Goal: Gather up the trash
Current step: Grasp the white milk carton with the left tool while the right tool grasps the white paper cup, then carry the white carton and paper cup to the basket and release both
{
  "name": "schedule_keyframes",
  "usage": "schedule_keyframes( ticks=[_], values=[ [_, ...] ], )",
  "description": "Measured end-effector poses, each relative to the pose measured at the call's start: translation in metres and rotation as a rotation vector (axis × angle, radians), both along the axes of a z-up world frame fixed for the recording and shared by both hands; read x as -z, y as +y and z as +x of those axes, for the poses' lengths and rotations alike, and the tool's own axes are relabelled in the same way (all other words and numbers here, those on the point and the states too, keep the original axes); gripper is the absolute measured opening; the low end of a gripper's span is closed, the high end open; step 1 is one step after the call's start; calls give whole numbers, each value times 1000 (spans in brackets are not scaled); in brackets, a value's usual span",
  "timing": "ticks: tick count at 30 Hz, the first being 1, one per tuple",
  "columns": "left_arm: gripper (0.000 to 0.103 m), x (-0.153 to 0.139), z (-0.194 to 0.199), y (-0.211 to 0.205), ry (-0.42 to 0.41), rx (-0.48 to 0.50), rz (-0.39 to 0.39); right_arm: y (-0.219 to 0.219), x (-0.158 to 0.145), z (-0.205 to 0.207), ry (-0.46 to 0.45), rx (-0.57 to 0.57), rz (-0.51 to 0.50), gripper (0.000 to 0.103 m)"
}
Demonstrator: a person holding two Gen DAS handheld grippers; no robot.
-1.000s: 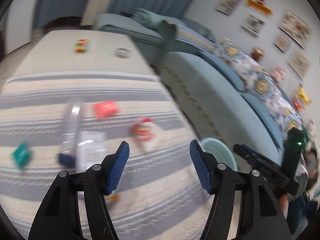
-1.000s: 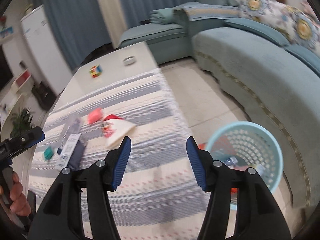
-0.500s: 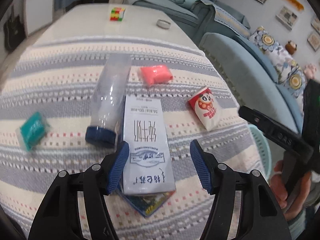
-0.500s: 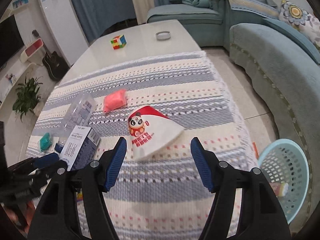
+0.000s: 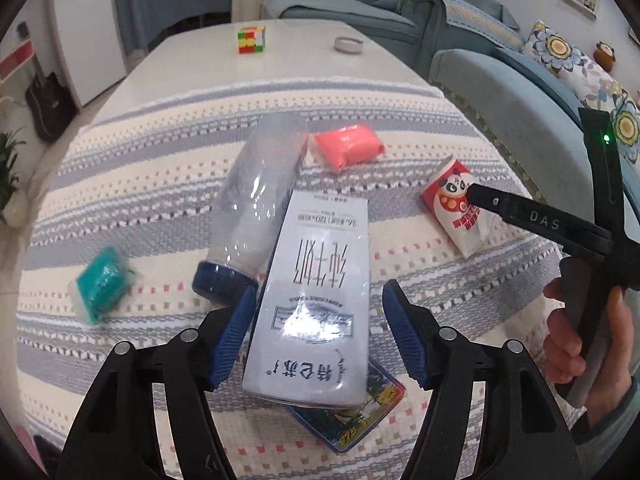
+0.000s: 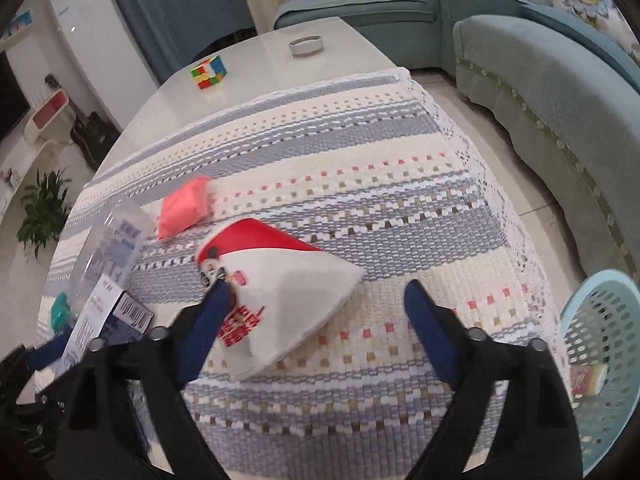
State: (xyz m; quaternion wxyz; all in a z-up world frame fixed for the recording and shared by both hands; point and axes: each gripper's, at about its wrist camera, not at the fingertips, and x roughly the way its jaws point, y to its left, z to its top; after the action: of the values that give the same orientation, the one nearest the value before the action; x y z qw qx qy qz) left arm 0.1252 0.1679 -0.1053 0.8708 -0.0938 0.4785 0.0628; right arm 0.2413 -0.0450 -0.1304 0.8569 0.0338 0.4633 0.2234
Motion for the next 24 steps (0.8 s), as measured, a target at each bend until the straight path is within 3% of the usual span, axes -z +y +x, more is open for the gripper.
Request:
schedule_keyframes(
  ticks=[8,14,15,20,24],
  values=[
    [60,14,0,7,29,-19,-61,9,8,7,62,-34,86,81],
    [58,16,2,3,22,-26,-37,30,5,4,76,-89,109,42],
    [58,17,3,2,20,-27,-30,32,4,2,71,-92,99,27],
    [56,15,-5,3,-17,-32,-27,42,-6,-14,-9,-120,24,27],
    [56,-2,-20,4,-117,-17,-76,29,-27,-31,-62,-116,42,27]
  ],
)
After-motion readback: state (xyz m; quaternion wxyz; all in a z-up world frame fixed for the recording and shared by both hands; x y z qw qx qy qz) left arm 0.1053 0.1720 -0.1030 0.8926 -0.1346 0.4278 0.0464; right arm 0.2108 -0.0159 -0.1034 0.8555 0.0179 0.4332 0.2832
